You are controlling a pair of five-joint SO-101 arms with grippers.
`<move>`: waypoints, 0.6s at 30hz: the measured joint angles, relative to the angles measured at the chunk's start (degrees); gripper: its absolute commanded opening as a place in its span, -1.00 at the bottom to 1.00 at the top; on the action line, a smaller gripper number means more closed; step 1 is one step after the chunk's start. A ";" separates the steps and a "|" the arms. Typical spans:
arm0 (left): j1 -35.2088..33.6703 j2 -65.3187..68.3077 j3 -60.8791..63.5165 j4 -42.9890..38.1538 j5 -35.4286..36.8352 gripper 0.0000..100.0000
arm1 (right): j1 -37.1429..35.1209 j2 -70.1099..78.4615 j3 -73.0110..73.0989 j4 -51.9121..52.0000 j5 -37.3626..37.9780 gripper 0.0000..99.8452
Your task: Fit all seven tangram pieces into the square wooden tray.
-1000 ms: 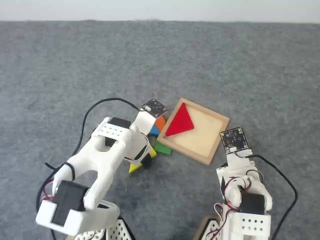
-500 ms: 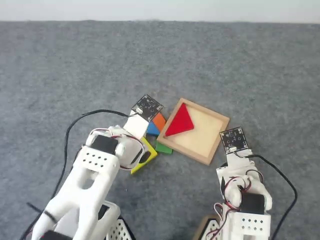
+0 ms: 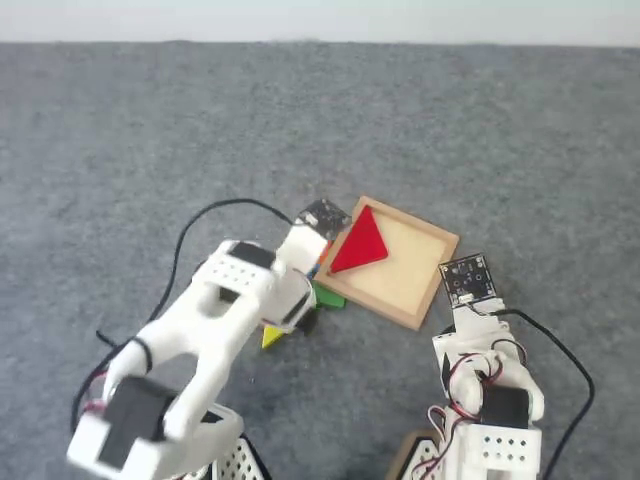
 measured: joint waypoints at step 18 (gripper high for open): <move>-4.84 5.54 -5.80 2.29 0.09 -0.57 | 0.00 0.00 0.00 0.00 0.00 -0.98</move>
